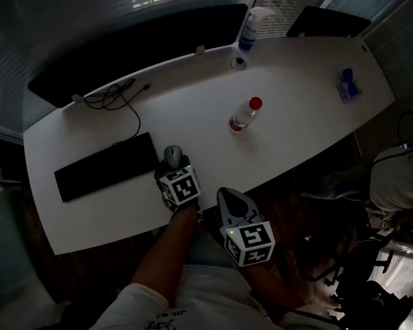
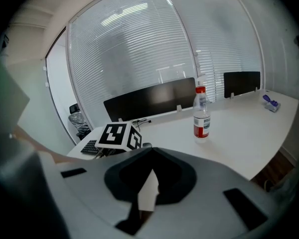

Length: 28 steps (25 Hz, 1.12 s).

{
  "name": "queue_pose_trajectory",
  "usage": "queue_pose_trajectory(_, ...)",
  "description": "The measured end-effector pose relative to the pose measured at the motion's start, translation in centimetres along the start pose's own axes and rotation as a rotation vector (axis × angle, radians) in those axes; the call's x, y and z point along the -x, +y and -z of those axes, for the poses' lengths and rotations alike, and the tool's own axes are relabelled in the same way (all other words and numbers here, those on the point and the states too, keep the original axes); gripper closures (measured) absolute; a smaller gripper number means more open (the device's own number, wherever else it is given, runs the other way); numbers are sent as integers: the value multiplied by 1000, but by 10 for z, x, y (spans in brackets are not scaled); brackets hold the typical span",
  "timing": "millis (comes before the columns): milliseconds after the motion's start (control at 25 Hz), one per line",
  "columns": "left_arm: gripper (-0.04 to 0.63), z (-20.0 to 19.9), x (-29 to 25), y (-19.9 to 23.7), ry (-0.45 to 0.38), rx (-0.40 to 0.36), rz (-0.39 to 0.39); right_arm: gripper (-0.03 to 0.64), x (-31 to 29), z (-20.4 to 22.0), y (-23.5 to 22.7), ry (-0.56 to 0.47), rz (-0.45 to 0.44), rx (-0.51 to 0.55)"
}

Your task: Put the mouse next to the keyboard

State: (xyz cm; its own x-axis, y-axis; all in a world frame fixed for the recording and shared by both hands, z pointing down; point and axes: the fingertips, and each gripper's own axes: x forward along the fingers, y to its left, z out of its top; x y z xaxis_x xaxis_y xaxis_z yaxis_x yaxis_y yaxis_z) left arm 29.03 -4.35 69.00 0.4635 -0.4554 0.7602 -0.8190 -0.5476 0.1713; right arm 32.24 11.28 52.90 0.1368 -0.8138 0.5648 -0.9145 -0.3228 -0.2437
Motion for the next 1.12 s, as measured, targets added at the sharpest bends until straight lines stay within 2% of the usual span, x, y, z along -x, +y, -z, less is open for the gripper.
queue_pose_trajectory(520,299,10,-20,2,26,5,-63,614,-12,1,-18,9,-5,-30)
queue_pose_trajectory(840,299,12,-19,4,32,80,-126,614,-18,1,-21,20,-11,-30)
queue_pose_trajectory(1120,289,14,-17,3,33,67,-135,614,-22,-4,-23,14,-19,-35)
